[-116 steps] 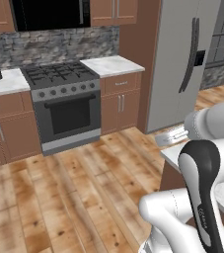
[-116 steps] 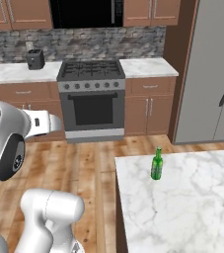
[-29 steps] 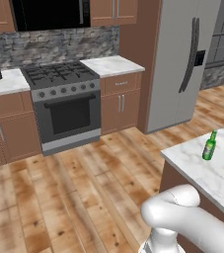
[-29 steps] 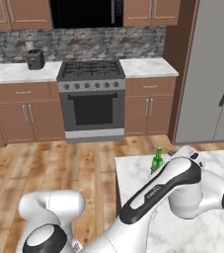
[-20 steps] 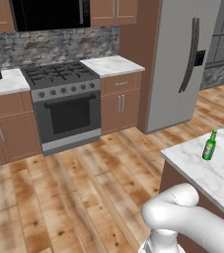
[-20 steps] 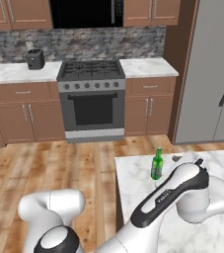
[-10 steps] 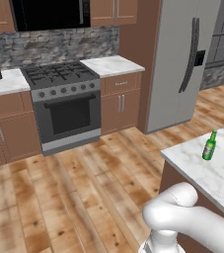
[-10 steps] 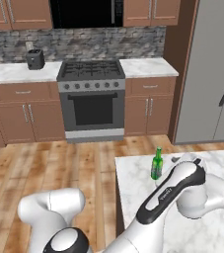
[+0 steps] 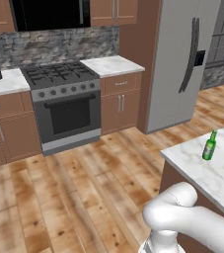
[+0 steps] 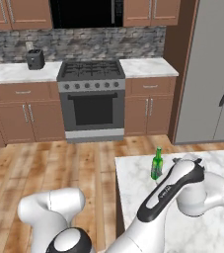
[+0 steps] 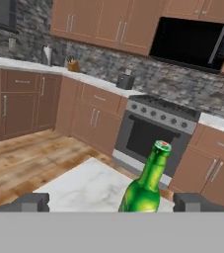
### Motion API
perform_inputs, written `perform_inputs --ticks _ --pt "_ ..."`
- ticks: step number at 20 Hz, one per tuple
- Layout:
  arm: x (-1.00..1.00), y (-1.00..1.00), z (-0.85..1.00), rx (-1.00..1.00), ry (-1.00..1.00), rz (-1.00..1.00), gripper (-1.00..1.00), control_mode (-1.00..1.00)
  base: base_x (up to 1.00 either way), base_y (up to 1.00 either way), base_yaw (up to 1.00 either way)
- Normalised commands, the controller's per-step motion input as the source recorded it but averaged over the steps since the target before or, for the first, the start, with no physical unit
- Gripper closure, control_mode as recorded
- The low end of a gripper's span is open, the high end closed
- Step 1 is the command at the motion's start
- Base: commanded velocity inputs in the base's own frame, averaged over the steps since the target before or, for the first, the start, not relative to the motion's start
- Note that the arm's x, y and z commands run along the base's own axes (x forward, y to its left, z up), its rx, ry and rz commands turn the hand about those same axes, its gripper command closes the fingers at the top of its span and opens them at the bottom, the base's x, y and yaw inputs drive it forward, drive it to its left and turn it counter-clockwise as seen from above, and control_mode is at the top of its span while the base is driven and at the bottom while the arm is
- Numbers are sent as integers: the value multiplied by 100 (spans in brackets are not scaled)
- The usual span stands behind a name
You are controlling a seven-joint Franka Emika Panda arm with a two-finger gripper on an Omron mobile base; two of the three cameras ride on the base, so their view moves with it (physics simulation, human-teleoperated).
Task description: Pick the boxed drink, beer from the counter and place them in the open cabinet.
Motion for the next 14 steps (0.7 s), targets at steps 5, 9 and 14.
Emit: perform_inputs --ticks 5,9,14 --pt "6 0 -21 4 0 -6 -100 -100 0 0 0" --pt "11 0 -20 8 0 -6 -100 -100 0 0 0" --pt "21 0 -13 8 0 -4 -100 -100 0 0 0"
